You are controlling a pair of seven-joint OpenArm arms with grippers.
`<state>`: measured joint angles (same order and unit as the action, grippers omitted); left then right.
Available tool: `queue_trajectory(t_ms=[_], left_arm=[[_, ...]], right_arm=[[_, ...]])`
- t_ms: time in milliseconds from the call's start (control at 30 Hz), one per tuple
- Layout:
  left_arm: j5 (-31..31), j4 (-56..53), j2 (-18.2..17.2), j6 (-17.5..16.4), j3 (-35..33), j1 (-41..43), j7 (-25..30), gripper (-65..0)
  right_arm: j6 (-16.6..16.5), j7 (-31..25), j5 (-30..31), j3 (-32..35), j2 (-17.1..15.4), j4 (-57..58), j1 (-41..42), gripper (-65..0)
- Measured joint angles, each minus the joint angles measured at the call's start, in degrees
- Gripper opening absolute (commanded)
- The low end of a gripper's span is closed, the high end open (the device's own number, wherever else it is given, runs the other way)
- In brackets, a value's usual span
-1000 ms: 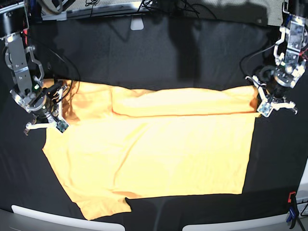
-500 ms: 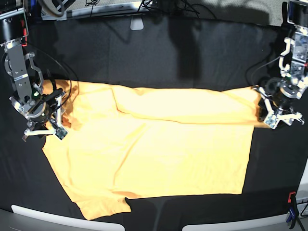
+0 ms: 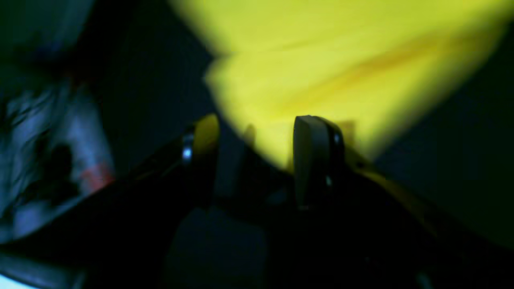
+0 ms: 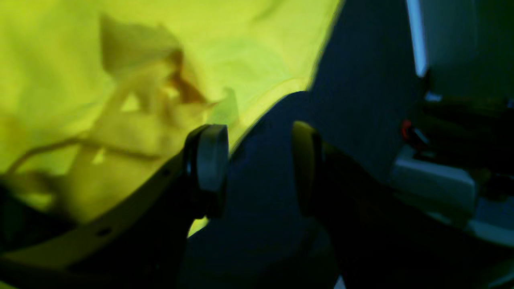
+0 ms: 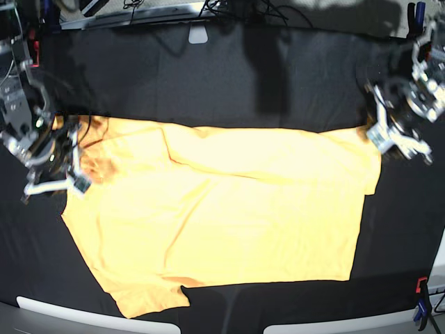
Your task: Layout the t-shirt on the table in an organized manner, then fold the t-shirt properly
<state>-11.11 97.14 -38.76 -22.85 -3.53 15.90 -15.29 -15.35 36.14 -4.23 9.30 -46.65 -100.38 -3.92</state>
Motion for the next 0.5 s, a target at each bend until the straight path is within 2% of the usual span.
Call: queue_trajectory(t_ms=[133, 267, 367, 433, 500], left_arm=[[-7.1, 0.1, -0.4, 0.2, -1.4, 2.6, 1.9, -36.7], [-12.0, 0.1, -0.5, 0.1, -6.4, 2.0, 3.0, -37.1], [-13.1, -0.6, -0.1, 0.3, -9.2, 0.4, 2.8, -37.1], [-13.2, -2.0, -0.1, 3.1, -9.4, -1.0, 2.1, -37.1], [-13.4, -4.2, -0.4, 3.3, -9.2, -2.8, 1.8, -37.2]], right_arm=[[0.1, 0.4, -1.8, 0.0, 0.1, -1.2, -3.8, -39.8], [0.3, 1.1, -2.0, 0.0, 0.0, -1.4, -4.5, -39.8], [0.3, 2.0, -2.4, 0.0, 0.0, -1.4, -4.4, -39.8], [0.3, 2.3, -2.4, 0.0, 0.0, -1.4, -4.5, -39.8], [0.3, 2.3, -2.4, 0.0, 0.0, -1.4, -4.5, -39.8]])
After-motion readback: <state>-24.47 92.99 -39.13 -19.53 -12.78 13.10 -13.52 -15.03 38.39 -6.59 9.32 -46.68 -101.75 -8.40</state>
